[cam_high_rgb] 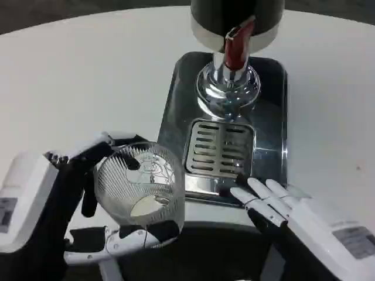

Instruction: Grasp the cup under the faucet to collect the drink, then remove the cup.

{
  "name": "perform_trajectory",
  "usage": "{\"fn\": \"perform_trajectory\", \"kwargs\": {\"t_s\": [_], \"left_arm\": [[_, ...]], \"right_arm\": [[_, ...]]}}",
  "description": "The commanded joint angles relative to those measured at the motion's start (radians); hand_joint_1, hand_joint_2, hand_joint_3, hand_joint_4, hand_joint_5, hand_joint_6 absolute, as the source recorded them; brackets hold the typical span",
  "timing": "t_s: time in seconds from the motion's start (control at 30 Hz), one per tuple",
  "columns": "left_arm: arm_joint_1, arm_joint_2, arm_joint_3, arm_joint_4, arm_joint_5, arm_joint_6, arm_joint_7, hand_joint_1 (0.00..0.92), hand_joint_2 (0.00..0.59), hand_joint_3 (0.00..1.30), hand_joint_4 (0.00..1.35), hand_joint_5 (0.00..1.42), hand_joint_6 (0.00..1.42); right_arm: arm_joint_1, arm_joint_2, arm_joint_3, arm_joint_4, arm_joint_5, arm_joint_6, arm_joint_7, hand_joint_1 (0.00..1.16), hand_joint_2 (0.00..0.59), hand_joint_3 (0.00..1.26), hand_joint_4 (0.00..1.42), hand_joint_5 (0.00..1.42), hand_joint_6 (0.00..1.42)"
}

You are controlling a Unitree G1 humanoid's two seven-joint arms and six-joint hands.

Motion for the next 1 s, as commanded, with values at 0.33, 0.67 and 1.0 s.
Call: {"fn": "perform_trajectory", "kwargs": {"t_s": [0.33, 0.67, 1.0], "left_arm": [[0.008, -0.003, -0.002, -0.038, -0.019, -0.028, -0.006, 0.555, 0.035, 0.97, 1.07, 1.25, 1.42], [-0.023, -0.013, -0.016, -0.022, -0.012, -0.008, -0.011, 0.555, 0.028, 0.97, 1.07, 1.25, 1.42], [-0.082, -0.014, -0.017, 0.013, -0.006, 0.022, -0.006, 0.555, 0.028, 0.97, 1.07, 1.25, 1.42]], "right_arm": [[0.027, 0.01, -0.017, -0.046, -0.001, -0.005, 0.011, 0.43, 0.437, 0.1, 0.0, 0.0, 0.01], [0.048, 0.011, -0.022, -0.047, 0.002, -0.011, 0.007, 0.43, 0.437, 0.1, 0.0, 0.0, 0.01], [0.076, 0.018, -0.027, -0.049, 0.005, -0.028, -0.002, 0.43, 0.437, 0.1, 0.0, 0.0, 0.01]]}}
